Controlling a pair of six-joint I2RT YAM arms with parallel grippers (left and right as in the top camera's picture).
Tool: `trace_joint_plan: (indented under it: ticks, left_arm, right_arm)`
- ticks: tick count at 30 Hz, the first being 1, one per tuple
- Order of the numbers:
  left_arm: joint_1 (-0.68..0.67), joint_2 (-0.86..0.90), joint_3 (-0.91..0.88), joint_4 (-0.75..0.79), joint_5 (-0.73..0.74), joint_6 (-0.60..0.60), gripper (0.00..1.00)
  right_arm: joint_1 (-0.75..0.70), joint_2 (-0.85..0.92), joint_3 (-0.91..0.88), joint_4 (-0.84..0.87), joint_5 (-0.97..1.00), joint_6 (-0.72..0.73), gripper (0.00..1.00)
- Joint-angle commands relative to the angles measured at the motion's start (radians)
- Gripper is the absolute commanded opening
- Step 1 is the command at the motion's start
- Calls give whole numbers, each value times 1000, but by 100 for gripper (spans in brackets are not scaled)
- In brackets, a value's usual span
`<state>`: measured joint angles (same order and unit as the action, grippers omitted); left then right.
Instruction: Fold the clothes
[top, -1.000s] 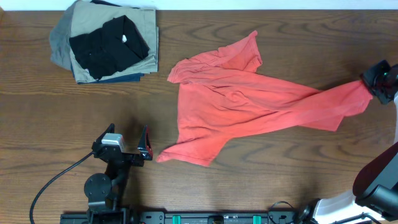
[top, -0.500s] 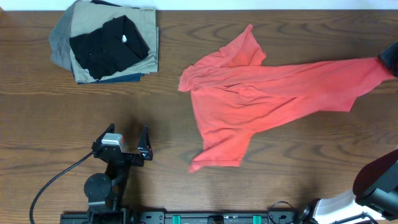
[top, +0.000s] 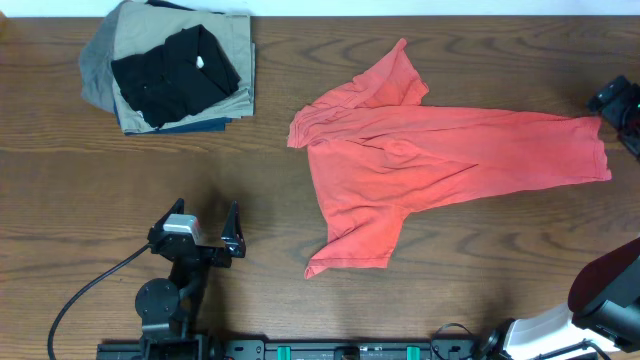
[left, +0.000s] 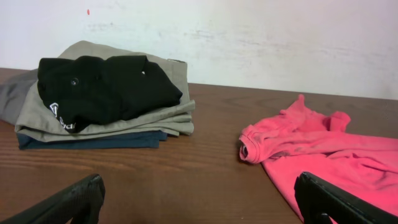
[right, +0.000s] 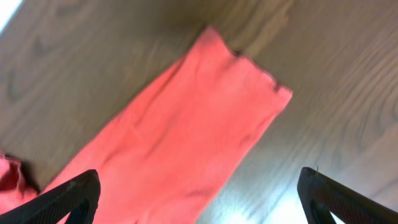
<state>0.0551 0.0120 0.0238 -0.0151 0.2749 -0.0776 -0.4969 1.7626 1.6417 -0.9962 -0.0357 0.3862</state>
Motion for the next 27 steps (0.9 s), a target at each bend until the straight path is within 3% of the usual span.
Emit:
trace_joint_plan:
  ticks: [1, 13, 19, 27]
  left_arm:
    - [-3, -2, -20, -29, 20, 6, 98]
    - [-3, -2, -20, -19, 21, 1, 98]
    - [-6, -2, -20, 29, 190, -169, 98]
    - [-6, 2, 24, 83, 491, -191, 98]
  right_arm:
    - [8, 10, 8, -54, -81, 10, 99]
    - [17, 10, -160, -121, -146, 90, 99]
    - [19, 10, -242, -122, -157, 140, 99]
    - [18, 10, -278, -121, -155, 140, 99]
